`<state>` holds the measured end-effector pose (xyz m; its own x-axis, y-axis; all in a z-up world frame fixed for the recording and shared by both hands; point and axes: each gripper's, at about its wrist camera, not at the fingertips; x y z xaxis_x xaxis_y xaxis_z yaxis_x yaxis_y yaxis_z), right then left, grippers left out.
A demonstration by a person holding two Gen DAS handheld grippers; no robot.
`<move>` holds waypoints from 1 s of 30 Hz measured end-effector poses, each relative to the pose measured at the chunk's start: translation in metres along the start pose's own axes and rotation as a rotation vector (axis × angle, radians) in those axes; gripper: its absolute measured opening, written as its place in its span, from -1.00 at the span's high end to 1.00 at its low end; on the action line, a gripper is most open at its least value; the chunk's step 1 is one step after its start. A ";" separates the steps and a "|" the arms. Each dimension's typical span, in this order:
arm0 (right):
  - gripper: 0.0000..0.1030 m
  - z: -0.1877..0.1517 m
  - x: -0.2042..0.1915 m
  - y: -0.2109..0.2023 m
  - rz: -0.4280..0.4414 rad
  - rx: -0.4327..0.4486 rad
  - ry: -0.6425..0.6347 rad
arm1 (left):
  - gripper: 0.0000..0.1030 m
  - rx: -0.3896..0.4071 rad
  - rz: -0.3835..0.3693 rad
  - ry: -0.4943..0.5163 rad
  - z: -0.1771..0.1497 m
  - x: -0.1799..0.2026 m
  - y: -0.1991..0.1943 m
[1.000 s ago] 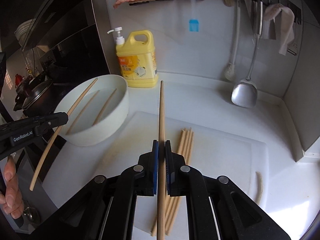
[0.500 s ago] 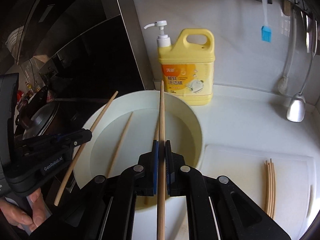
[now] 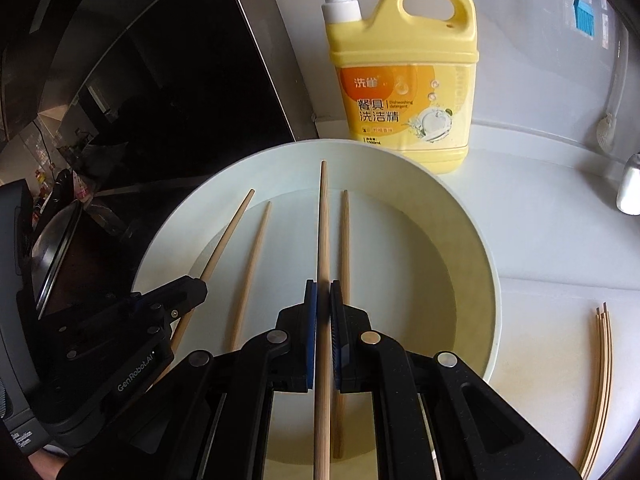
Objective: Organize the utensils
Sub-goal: 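Carry the chopstick in the right tool over the basin and lower it, then open the right tool to drop the chopstick into the water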
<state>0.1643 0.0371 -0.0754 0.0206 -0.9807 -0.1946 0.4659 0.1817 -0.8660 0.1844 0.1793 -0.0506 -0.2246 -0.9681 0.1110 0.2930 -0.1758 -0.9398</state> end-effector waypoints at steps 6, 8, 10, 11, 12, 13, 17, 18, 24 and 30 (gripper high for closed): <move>0.87 0.003 0.006 0.019 -0.006 -0.060 0.030 | 0.86 -0.019 -0.005 -0.006 0.002 -0.002 0.013; 0.87 0.002 0.006 0.023 -0.013 -0.076 0.030 | 0.86 -0.030 -0.009 -0.003 0.004 -0.002 0.017; 0.87 0.002 0.006 0.027 -0.017 -0.090 0.029 | 0.85 -0.038 -0.010 -0.003 0.004 -0.002 0.020; 0.87 0.002 0.006 0.029 -0.021 -0.097 0.029 | 0.85 -0.039 -0.009 -0.004 0.005 -0.002 0.021; 0.87 0.002 0.006 0.031 -0.023 -0.103 0.029 | 0.85 -0.041 -0.009 -0.004 0.005 -0.002 0.022; 0.87 0.001 0.007 0.032 -0.025 -0.108 0.031 | 0.85 -0.044 -0.008 -0.004 0.006 -0.001 0.022; 0.87 0.001 0.007 0.034 -0.025 -0.120 0.027 | 0.84 -0.054 -0.006 -0.004 0.007 -0.002 0.024; 0.87 0.001 0.006 0.034 -0.029 -0.120 0.025 | 0.81 -0.060 -0.005 -0.004 0.006 -0.002 0.024; 0.63 0.000 0.010 0.027 -0.047 -0.098 0.030 | -0.20 -0.042 0.016 -0.051 0.006 -0.011 0.013; 0.41 -0.005 0.016 0.017 -0.052 -0.084 0.047 | -0.46 -0.047 0.035 -0.073 0.007 -0.017 0.003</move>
<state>0.1679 0.0249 -0.0956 -0.0444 -0.9847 -0.1683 0.3898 0.1380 -0.9105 0.1957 0.1934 -0.0530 -0.1457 -0.9843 0.0992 0.2551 -0.1343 -0.9575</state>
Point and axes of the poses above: each gripper's, at about its wrist camera, not at the fingertips, and y roughly the way its jaws point, x to its right, z to its top, and after that the axes turned 13 degrees about -x, right-handed
